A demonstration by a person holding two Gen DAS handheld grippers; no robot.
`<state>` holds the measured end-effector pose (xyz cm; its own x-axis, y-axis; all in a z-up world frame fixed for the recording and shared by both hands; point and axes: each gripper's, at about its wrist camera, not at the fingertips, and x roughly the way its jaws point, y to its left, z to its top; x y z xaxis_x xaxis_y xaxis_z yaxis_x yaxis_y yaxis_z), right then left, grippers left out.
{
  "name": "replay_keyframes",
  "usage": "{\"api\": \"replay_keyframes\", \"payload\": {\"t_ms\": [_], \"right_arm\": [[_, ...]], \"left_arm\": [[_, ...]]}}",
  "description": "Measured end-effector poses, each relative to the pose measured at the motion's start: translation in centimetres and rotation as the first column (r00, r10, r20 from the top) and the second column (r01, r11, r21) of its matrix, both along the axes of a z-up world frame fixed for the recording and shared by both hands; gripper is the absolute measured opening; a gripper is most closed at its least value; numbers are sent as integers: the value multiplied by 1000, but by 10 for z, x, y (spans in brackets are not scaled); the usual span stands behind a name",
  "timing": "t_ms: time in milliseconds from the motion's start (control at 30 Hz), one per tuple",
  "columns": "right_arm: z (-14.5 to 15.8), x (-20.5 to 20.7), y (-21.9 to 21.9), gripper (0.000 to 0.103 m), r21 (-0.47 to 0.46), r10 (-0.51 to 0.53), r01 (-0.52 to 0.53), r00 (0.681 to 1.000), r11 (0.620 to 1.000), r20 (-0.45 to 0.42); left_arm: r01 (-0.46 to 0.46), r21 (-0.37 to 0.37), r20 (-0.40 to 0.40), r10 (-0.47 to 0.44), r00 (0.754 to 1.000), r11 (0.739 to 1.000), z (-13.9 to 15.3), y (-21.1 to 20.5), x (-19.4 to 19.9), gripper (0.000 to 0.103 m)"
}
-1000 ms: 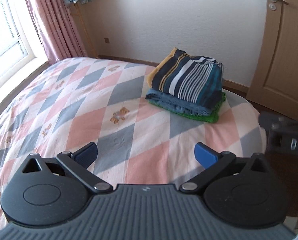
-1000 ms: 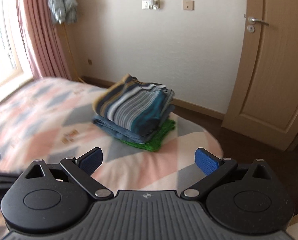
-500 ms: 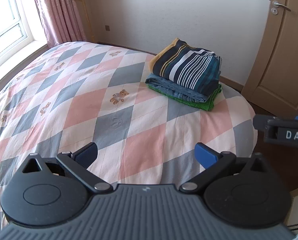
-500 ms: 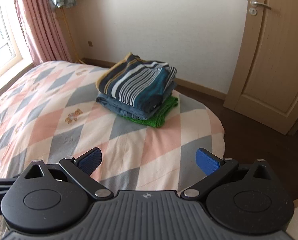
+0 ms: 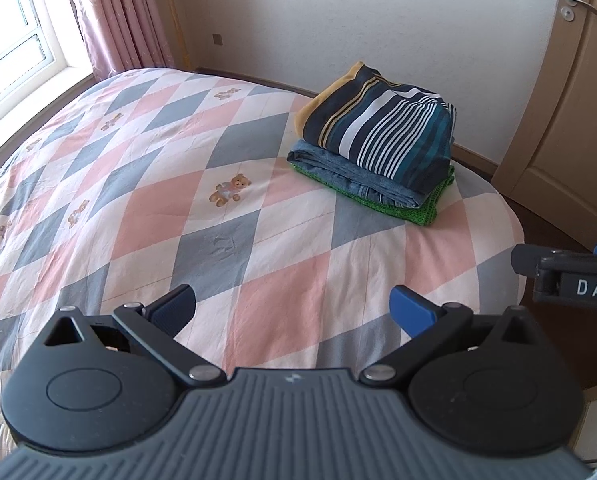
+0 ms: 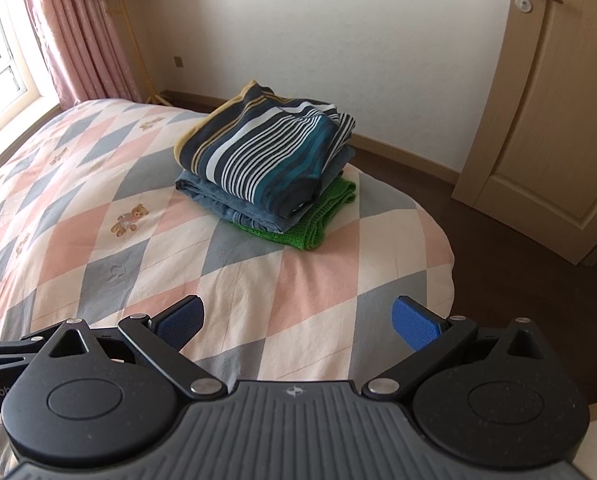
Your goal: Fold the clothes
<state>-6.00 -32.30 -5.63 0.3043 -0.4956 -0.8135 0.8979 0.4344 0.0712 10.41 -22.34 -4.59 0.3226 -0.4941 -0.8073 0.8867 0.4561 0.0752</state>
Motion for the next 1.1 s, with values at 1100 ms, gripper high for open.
{"api": "replay_keyframes", "payload": {"t_ms": [1100], "right_arm": [[-49,9,-119,103,120,55,-45,995,992,-78]], "left_arm": [[-2,83,-58,6,998,997,-44,-131,13,102]]}}
